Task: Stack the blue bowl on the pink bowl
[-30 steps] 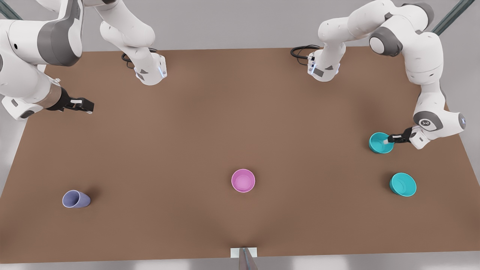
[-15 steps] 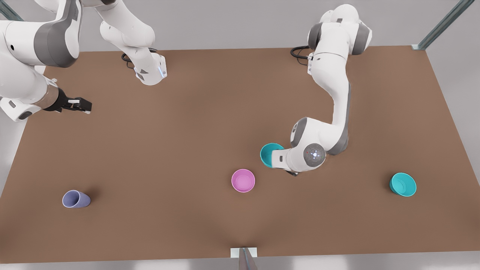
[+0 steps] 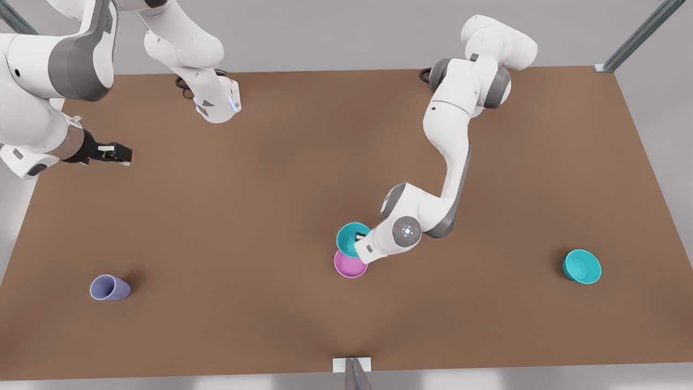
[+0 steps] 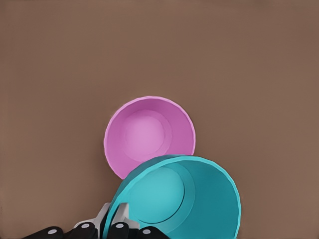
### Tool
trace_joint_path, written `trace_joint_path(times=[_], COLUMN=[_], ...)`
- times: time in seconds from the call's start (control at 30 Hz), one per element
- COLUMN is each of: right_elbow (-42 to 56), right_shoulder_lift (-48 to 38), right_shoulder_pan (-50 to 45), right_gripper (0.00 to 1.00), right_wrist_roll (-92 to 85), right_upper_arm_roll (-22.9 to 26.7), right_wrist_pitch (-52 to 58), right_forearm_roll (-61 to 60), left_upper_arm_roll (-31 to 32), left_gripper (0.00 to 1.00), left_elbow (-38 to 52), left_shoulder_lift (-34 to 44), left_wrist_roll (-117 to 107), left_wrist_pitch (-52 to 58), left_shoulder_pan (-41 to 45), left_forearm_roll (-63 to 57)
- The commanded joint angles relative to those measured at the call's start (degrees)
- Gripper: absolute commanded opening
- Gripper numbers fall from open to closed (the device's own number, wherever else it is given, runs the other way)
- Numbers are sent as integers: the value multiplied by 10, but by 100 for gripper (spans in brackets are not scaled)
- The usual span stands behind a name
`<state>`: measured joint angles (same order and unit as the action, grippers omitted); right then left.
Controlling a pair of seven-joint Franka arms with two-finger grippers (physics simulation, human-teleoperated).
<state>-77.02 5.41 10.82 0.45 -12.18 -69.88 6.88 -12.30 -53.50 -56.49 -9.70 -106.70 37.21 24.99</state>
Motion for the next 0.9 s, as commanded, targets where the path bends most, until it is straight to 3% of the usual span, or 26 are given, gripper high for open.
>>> trace_joint_path(times=[0.0,0.17,0.87], right_elbow=[0,0,-1], right_shoulder_lift=[0,1,3], right_shoulder_pan=[0,0,-7], right_gripper=[100,100,100], right_wrist_roll=[-11,-11,-6], right_upper_arm_roll=[0,1,5], right_wrist_pitch=[0,0,1], right_forearm_roll=[0,-1,-1], left_upper_arm_roll=[0,1,32], left_gripper=[21,21,21], left_elbow=[-5,-12,-26], left_shoulder_lift=[1,-5,-19], left_wrist_roll=[-486,-585,-545], left_wrist_pitch=[-35,-63,-65], left_shoulder_pan=[-7,-11,-10], left_forearm_roll=[2,6,3])
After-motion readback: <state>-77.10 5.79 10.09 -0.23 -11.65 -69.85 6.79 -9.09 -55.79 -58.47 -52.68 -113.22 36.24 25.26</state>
